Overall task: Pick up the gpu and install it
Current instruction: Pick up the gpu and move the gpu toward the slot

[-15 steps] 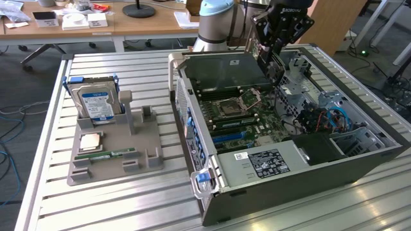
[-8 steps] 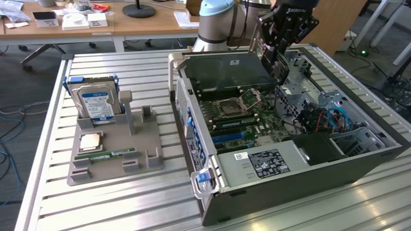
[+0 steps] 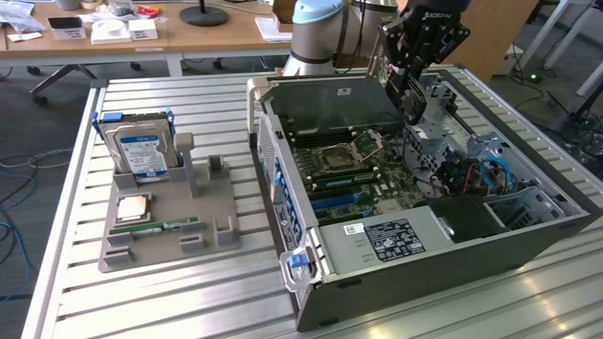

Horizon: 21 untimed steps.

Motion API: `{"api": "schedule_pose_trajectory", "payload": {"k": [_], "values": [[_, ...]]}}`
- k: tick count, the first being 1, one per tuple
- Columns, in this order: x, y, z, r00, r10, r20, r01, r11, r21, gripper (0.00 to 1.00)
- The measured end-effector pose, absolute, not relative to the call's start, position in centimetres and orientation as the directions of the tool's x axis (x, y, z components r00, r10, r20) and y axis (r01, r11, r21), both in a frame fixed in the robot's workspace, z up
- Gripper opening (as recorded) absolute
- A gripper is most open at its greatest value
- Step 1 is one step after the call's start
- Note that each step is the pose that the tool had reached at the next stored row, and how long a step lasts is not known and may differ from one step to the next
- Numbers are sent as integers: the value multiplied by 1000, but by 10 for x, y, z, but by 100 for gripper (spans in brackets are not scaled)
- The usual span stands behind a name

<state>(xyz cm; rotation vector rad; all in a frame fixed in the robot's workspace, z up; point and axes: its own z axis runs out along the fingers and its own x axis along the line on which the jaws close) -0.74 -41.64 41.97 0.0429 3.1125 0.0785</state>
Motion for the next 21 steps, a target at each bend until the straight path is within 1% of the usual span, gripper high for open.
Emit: {"api": "schedule_pose_trajectory", "payload": {"k": [8,21], "values": [[5,-416,420,-999,28,-27,27,998,51,26],[44,-416,420,-999,28,-27,27,998,51,26]]}}
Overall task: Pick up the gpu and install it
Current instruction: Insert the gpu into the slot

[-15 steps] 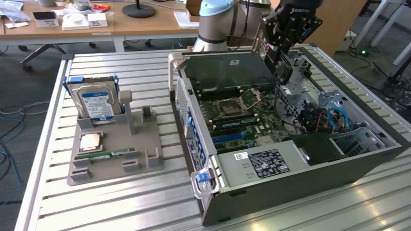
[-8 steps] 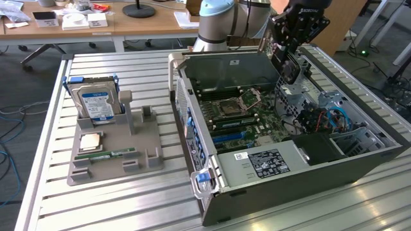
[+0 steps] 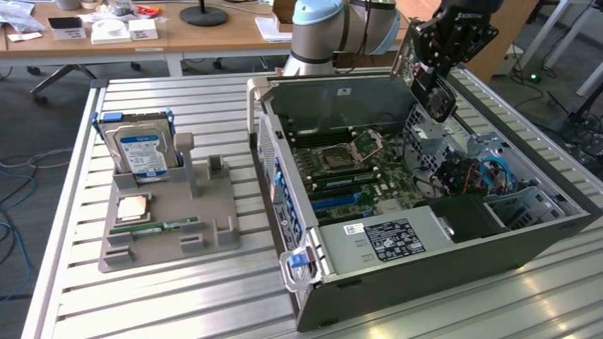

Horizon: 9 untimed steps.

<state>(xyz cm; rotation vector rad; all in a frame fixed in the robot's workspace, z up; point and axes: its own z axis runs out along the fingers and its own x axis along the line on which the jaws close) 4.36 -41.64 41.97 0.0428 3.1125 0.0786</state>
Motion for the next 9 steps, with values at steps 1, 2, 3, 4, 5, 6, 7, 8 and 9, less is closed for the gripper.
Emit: {"api": "schedule_pose_trajectory", "payload": {"k": [1,2,3,4,5,6,7,8,9], "values": [[44,-416,420,-999,28,-27,27,998,51,26],[44,-416,420,-999,28,-27,27,998,51,26],[44,-416,420,-999,28,-27,27,998,51,26],[44,-416,420,-999,28,-27,27,998,51,26],[44,-416,420,-999,28,-27,27,998,51,26],[44,-416,420,-999,28,-27,27,998,51,26],[44,-416,420,-999,28,-27,27,998,51,26],[44,-416,420,-999,28,-27,27,998,51,26],[44,-416,420,-999,28,-27,27,998,51,26]]}}
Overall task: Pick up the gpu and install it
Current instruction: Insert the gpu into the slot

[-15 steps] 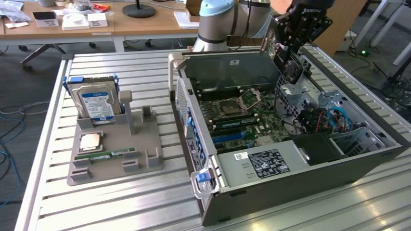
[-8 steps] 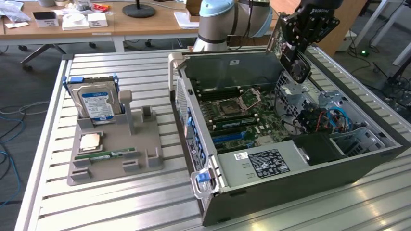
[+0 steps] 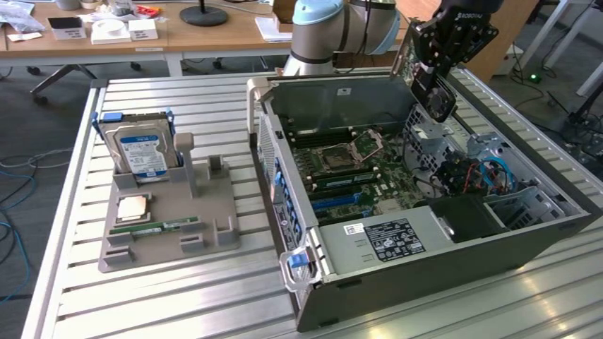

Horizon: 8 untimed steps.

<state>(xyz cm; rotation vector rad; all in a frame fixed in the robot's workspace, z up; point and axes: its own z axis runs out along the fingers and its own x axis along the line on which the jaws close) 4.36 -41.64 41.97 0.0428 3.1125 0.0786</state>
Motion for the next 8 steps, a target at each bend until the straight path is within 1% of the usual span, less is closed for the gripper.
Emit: {"api": "schedule_pose_trajectory", "payload": {"k": [8], "values": [[44,-416,420,-1000,12,-27,10,999,51,26]]}}
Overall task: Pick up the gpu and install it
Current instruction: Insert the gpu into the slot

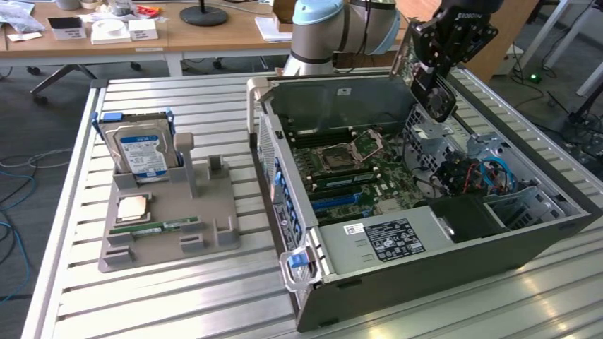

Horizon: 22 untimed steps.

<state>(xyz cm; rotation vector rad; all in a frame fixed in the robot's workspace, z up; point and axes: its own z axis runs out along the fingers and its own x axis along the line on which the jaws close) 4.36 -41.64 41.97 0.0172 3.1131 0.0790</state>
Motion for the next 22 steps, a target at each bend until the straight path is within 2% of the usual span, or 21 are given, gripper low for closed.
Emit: {"api": "schedule_pose_trajectory", "payload": {"k": [22], "values": [[44,-416,420,-997,-73,-27,-74,996,51,26]]}}
